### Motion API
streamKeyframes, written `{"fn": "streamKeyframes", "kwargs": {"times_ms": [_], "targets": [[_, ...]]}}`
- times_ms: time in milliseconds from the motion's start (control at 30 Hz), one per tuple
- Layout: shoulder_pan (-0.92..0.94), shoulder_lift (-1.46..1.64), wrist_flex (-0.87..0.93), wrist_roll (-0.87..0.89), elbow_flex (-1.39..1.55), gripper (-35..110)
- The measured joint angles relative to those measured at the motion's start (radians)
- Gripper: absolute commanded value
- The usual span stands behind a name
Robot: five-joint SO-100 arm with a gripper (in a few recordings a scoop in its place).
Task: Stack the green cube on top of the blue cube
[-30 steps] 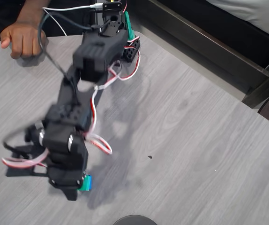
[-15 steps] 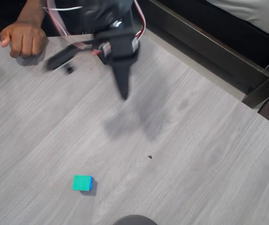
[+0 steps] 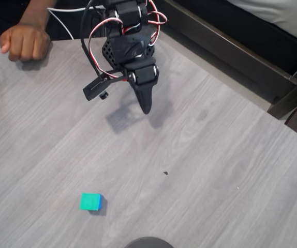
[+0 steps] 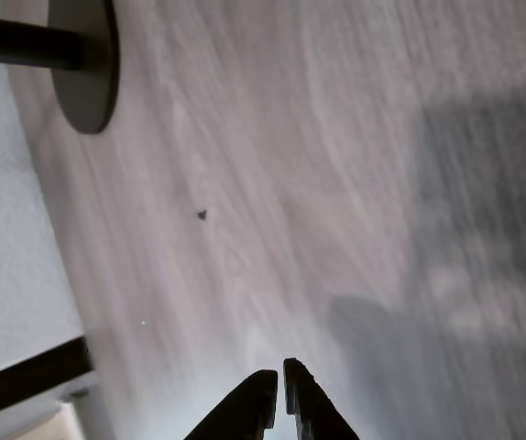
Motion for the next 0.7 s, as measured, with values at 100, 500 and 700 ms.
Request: {"fn": "streamKeyframes", "kwargs": {"times_ms": [100, 500, 700], "targets": [[-0.005, 0.000, 0.000, 0.026, 0.052, 0], [0.003, 0.000, 0.038, 0.071, 0.150, 0], [0.003, 0.002, 0.055, 0.071, 0.150, 0]]}}
